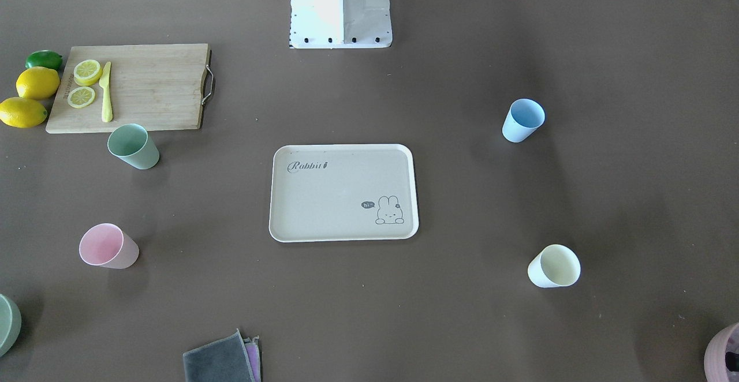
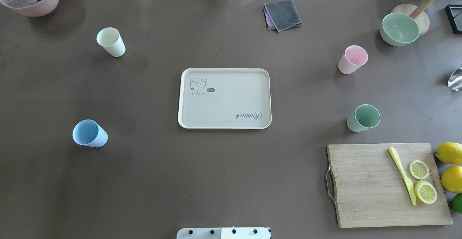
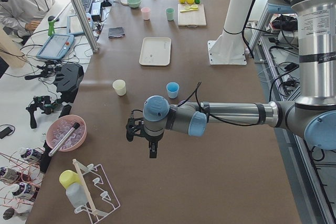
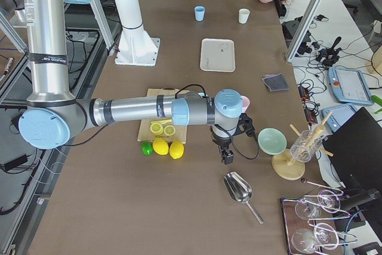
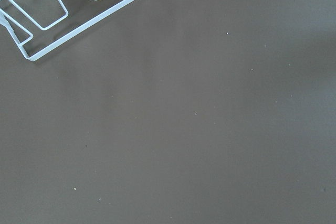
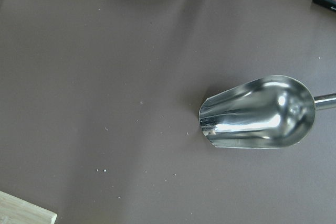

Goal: Place all cups on tray

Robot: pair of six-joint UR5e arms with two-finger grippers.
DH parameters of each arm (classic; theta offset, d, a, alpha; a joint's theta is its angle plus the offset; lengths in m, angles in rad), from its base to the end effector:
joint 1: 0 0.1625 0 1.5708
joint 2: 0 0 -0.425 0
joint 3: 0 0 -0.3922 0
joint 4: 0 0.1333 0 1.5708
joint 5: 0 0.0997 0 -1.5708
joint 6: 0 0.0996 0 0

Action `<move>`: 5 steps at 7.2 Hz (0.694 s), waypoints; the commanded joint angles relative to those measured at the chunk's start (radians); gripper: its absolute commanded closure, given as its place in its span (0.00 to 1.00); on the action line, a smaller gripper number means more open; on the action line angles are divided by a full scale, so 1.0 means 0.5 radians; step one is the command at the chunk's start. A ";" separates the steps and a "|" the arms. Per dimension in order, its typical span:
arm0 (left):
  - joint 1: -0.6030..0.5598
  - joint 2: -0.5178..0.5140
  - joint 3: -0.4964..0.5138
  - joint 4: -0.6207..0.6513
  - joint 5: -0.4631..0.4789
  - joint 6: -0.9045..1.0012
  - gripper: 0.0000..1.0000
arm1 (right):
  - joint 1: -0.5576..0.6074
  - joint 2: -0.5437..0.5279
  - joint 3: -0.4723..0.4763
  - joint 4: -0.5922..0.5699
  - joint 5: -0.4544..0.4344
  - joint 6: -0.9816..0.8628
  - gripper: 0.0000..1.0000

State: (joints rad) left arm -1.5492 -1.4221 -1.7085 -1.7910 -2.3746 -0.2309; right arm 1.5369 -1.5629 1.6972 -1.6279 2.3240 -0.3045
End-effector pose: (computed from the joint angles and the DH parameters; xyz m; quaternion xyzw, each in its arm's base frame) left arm -0.0520 -0.4423 0.6340 0.0463 0.3980 -0.0550 0.9145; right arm 0.0483 -0.4990 0.5997 0.0851 -0.3593 -0.1705 0.9136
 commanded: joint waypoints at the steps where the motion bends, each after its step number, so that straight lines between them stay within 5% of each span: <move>1: 0.000 0.003 -0.004 0.005 -0.009 0.005 0.02 | 0.006 -0.022 0.056 0.004 -0.003 0.002 0.00; 5: 0.003 0.000 -0.016 -0.010 -0.006 0.002 0.02 | 0.006 -0.040 0.103 0.007 0.015 -0.002 0.00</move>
State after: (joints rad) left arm -1.5485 -1.4219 -1.7123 -1.7918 -2.3767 -0.2295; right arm 1.5400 -1.5822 1.7442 -1.6256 2.3308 -0.3052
